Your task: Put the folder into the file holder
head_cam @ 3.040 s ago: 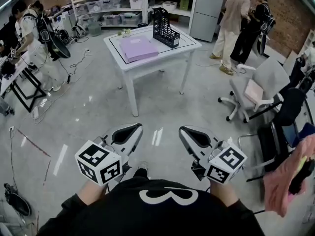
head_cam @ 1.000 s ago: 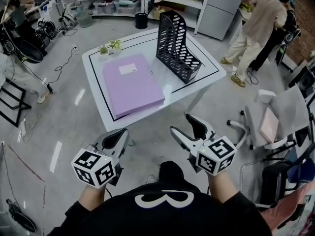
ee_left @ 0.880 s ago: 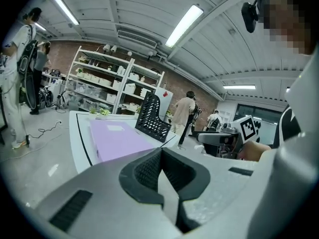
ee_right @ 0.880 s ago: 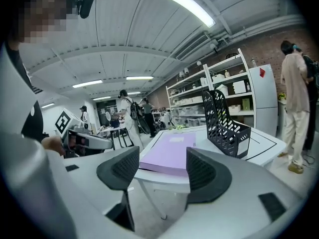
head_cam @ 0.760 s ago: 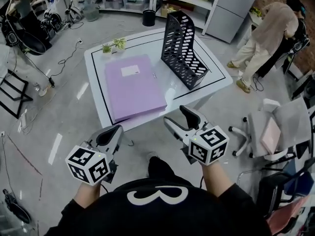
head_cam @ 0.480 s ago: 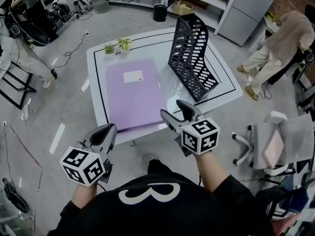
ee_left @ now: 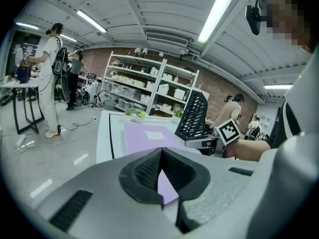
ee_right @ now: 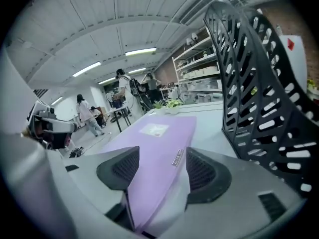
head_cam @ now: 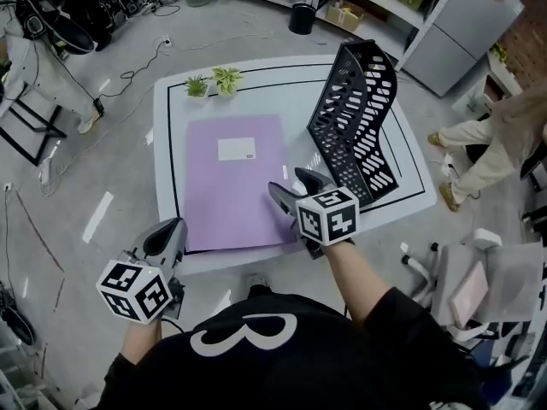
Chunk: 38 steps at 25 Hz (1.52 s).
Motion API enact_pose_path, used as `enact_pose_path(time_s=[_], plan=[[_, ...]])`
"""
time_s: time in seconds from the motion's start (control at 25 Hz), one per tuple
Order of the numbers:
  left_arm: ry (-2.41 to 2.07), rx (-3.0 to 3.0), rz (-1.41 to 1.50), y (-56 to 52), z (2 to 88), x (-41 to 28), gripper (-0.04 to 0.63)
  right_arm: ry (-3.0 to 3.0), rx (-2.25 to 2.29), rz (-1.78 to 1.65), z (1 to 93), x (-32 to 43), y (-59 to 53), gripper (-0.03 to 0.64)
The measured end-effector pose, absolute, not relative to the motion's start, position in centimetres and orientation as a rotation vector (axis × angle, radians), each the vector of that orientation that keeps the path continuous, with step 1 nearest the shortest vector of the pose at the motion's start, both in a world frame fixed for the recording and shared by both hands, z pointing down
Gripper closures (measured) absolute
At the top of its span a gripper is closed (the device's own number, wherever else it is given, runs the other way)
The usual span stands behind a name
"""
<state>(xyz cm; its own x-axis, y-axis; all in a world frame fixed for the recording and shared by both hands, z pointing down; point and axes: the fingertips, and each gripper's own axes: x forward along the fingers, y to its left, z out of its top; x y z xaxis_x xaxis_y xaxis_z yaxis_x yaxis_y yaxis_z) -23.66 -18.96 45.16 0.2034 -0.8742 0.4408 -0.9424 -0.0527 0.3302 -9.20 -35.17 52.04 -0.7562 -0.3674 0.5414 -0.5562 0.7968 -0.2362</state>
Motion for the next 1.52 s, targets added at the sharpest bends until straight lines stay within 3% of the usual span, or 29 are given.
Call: enact_pose_path(time_s=[1.52], plan=[[-1.692, 1.901, 0.217, -18.6, 46.2, -25.2, 0.589, -2.344, 0.752, 0.649, 55.9, -9.6, -36.3, 0.379]])
